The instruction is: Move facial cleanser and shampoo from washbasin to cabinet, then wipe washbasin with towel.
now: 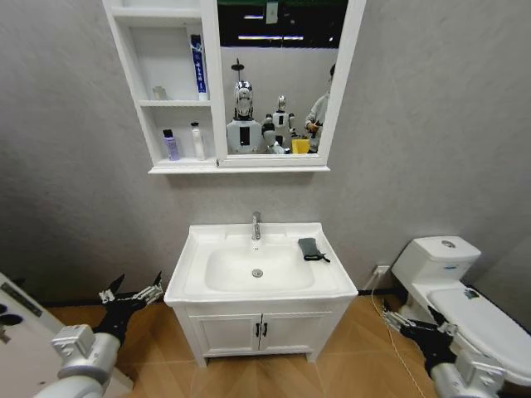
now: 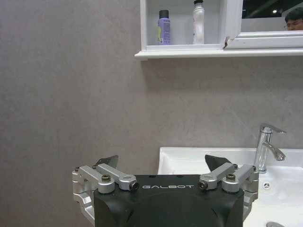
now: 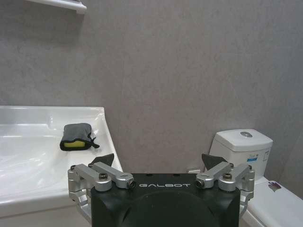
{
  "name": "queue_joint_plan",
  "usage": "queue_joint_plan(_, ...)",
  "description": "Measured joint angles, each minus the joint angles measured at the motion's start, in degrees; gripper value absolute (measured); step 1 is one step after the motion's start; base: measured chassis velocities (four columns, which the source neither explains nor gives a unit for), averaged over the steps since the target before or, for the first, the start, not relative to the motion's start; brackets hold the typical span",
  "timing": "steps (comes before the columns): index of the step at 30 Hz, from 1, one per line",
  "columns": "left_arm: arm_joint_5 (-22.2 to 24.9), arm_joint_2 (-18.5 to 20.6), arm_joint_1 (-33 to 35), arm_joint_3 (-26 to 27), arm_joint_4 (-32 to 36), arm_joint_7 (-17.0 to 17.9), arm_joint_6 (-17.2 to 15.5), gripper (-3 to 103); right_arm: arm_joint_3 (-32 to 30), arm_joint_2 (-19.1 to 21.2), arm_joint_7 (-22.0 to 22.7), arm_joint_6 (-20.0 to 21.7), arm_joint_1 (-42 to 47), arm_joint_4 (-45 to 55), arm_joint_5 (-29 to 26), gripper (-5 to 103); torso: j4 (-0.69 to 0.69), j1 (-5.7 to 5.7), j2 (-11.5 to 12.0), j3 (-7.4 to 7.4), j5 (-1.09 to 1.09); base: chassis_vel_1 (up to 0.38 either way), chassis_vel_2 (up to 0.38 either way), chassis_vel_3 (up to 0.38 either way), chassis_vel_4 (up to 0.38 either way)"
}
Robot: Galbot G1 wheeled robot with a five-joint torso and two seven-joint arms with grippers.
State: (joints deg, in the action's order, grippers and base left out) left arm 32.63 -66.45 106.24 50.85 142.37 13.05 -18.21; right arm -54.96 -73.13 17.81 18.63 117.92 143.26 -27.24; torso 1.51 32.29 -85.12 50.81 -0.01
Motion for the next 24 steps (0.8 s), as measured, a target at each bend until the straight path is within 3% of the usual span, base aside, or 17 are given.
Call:
queue_joint_plan(19, 0.0, 0.0, 0.0, 0.0, 0.0, 0.0, 0.0, 100, 0.0, 0.0, 0.0, 0.0, 0.0, 0.0, 0.0, 100, 0.01, -0.02, 0.0, 0.00, 0.04, 0.311, -0.306, -0.298, 0.310)
queue_joint_plan(21, 0.0, 0.0, 0.0, 0.0, 0.0, 0.0, 0.0, 100, 0.0, 0.0, 0.0, 0.0, 0.0, 0.0, 0.0, 100, -0.01, -0.03, 0.0, -0.02, -0.07, 0.365, -0.377, -0.364, 0.360)
queue_joint_plan(22, 0.0, 0.0, 0.0, 0.0, 0.0, 0.0, 0.0, 100, 0.0, 0.0, 0.0, 0.0, 0.0, 0.0, 0.0, 100, 0.01, -0.03, 0.0, -0.01, 0.06, 0.385, -0.350, -0.366, 0.329)
queue_joint_plan(24, 0.0, 0.0, 0.0, 0.0, 0.0, 0.0, 0.0, 100, 0.0, 0.0, 0.0, 0.0, 0.0, 0.0, 0.0, 100, 0.00, 0.01, 0.0, 0.02, 0.04, 0.365, -0.362, -0.379, 0.329)
